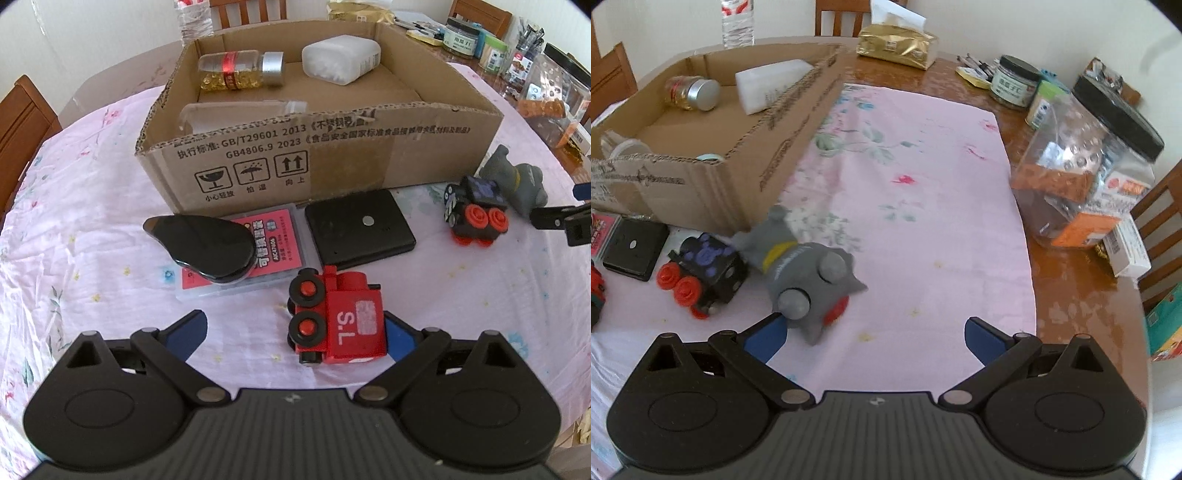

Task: Organize rigid objects
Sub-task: 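Move right gripper to gray cat figurine while left gripper approaches red S.L train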

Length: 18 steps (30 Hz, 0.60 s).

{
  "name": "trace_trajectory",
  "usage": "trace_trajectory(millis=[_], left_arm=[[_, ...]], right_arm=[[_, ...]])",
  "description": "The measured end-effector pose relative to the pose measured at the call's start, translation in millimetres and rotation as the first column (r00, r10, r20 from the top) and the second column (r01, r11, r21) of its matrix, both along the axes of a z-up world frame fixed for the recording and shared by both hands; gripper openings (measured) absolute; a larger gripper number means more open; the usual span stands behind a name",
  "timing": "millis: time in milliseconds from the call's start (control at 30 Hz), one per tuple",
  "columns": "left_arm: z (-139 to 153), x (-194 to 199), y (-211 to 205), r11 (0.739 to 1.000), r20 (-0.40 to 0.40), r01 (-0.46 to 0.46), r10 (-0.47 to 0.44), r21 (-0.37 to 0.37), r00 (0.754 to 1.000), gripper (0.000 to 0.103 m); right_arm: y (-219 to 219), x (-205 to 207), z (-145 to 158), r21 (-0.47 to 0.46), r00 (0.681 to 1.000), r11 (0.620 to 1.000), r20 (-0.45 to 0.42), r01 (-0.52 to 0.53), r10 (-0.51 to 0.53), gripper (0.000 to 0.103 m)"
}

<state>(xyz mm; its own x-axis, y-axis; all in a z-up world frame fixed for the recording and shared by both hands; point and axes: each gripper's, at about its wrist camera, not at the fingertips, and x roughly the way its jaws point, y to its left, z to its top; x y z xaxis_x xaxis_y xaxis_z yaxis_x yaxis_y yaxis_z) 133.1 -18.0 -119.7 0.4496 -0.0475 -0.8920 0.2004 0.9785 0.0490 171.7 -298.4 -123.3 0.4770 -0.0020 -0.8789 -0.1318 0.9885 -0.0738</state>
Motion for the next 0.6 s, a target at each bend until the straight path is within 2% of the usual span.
trace_trajectory(millis=[133,233,467,600], left_arm=[[1.9,-0.9,0.0,1.000,0.001,0.006,-0.006,-0.003,1.000,0.088],[2.6,-0.9,0.0,1.000,0.003,0.006,-0.006,-0.008,1.000,0.085],[3.0,-1.0,-0.1,1.000,0.003,0.010,-0.010,-0.008,1.000,0.084],[2.8,-1.2,-0.5,1.000,0.004,0.012,-0.012,-0.006,1.000,0.084]], right_arm=[[-5.3,0.0,0.2,-0.021,0.999,0.999,0.007,0.033,-0.032,0.103],[-2.7,-3.8,6.6,-0.033,1.000,0.999,0.010,0.012,-0.012,0.103],[13.5,4.6,29.2,0.121,0.997,0.993,0.071,-0.012,0.003,0.103],[30.3,23.2,19.7,0.104,0.997,0.994,0.072,0.014,-0.022,0.103]])
